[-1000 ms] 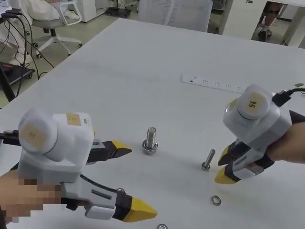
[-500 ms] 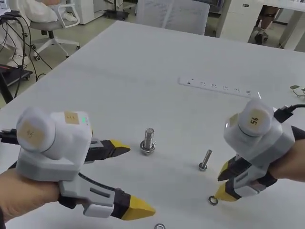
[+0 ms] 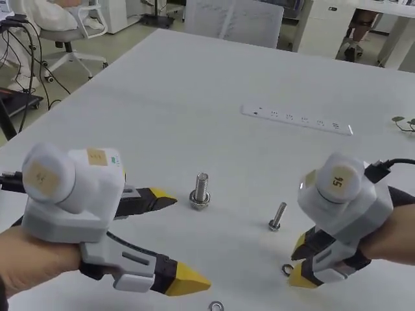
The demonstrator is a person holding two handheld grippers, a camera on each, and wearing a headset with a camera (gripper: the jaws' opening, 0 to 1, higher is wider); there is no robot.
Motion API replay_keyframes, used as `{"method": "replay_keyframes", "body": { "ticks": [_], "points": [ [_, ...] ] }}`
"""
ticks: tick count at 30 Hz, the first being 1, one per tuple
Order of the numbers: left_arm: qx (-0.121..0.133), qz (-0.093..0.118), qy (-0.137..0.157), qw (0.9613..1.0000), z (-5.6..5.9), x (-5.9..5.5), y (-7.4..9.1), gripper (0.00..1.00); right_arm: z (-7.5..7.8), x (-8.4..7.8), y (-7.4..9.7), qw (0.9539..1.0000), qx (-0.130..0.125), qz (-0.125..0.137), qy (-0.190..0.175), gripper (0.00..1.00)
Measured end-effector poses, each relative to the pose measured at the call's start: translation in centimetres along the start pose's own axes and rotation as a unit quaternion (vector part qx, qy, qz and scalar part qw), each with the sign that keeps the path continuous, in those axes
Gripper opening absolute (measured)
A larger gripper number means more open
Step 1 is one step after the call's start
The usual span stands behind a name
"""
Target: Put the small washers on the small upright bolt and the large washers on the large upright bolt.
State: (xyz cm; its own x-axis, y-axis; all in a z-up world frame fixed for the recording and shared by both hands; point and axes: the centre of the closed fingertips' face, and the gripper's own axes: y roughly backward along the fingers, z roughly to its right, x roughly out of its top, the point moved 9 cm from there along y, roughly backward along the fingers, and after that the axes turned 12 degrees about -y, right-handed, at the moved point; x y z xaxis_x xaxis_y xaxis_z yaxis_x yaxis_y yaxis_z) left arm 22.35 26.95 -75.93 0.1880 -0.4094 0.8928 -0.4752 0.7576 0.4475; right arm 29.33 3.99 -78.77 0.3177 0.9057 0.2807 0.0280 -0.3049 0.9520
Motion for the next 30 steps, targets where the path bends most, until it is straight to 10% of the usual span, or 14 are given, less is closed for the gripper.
{"method": "replay_keyframes", "body": {
  "ticks": [30],
  "points": [
    [-0.002,0.003,0.002,1.0000,0.19,-0.01,-0.04,0.82,-0.49,0.08,-0.28,0.9985,-0.031,-0.002,0.044,0.15]
  ]
}}
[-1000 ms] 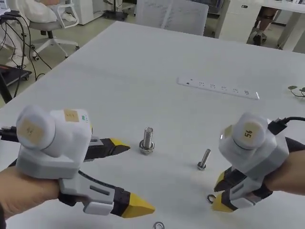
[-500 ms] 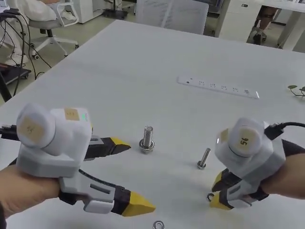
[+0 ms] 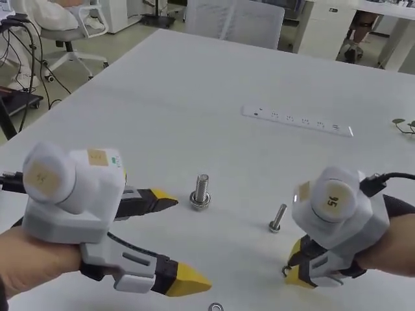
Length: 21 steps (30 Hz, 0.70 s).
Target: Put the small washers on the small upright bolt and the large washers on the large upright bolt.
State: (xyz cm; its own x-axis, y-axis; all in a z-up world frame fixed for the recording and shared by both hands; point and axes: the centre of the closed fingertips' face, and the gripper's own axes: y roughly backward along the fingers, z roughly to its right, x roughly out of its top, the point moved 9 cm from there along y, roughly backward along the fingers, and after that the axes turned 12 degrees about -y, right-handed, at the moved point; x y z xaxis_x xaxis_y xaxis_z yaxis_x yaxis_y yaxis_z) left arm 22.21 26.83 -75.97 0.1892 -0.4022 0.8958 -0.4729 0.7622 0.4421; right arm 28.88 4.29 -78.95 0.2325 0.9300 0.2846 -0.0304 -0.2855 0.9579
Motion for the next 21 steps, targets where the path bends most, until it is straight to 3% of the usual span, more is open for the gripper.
{"method": "replay_keyframes", "body": {
  "ticks": [11,21],
  "points": [
    [-0.002,-0.002,-0.001,1.0000,0.06,0.07,-0.03,0.82,0.57,0.35,0.00,0.9997,0.021,-0.009,-0.008,0.13],
    [-0.001,-0.001,-0.002,1.0000,0.02,0.19,0.02,0.82,0.40,0.33,0.11,0.9999,0.013,-0.010,-0.005,0.13]
  ]
}}
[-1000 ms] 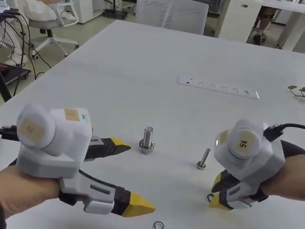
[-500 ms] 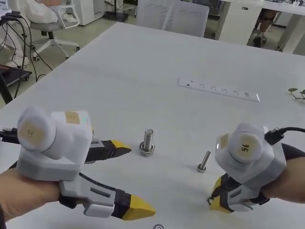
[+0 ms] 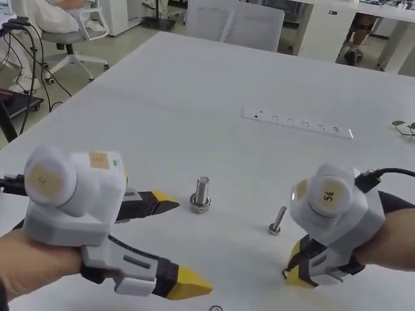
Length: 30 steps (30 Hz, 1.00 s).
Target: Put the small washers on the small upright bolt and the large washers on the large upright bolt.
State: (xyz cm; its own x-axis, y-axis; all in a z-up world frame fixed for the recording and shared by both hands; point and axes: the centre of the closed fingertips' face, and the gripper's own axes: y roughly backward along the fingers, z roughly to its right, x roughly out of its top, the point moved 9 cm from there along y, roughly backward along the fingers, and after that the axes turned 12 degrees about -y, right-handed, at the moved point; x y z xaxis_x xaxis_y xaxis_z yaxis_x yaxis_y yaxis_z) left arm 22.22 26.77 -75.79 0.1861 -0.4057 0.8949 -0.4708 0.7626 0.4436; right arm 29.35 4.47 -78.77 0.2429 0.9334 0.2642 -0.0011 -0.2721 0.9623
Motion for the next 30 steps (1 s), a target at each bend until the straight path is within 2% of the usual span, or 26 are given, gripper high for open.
{"method": "replay_keyframes", "body": {
  "ticks": [21,30],
  "points": [
    [0.001,-0.001,0.001,1.0000,0.0,-0.2,0.1,0.82,0.6,-0.3,0.9,0.9999,-0.005,-0.001,-0.014,0.13],
    [0.000,0.000,0.001,1.0000,0.0,-0.2,0.0,0.82,1.2,-0.3,2.6,0.9994,-0.006,0.011,-0.031,0.13]
  ]
}}
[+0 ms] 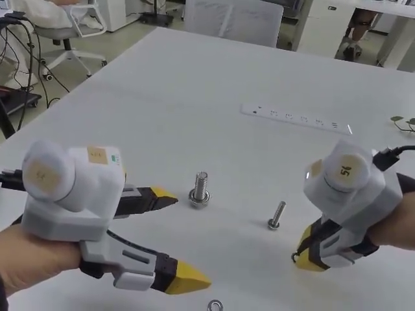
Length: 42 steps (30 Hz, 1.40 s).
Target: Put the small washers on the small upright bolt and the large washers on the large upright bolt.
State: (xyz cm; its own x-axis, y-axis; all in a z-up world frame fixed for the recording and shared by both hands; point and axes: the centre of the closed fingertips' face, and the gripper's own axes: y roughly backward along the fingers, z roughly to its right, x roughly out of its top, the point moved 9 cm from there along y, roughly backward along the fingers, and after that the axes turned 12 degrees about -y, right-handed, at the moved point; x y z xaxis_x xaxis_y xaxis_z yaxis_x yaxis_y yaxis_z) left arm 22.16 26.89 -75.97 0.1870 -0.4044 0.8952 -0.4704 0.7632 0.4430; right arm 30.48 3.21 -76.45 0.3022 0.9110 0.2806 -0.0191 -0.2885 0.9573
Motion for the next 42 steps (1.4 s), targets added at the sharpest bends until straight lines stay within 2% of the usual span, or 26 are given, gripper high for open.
{"method": "replay_keyframes", "body": {
  "ticks": [11,24,42],
  "points": [
    [-0.001,0.001,0.000,1.0000,0.0,0.0,-0.1,0.82,0.5,0.9,2.1,0.9998,-0.018,0.010,0.002,0.13],
    [0.001,0.001,0.002,1.0000,-0.1,0.2,-0.1,0.82,1.1,2.7,4.1,0.9989,-0.036,0.023,0.020,0.13],
    [0.002,0.000,0.002,1.0000,-0.2,0.2,0.1,0.82,1.8,4.9,4.7,0.9972,-0.050,0.039,0.038,0.13]
  ]
}}
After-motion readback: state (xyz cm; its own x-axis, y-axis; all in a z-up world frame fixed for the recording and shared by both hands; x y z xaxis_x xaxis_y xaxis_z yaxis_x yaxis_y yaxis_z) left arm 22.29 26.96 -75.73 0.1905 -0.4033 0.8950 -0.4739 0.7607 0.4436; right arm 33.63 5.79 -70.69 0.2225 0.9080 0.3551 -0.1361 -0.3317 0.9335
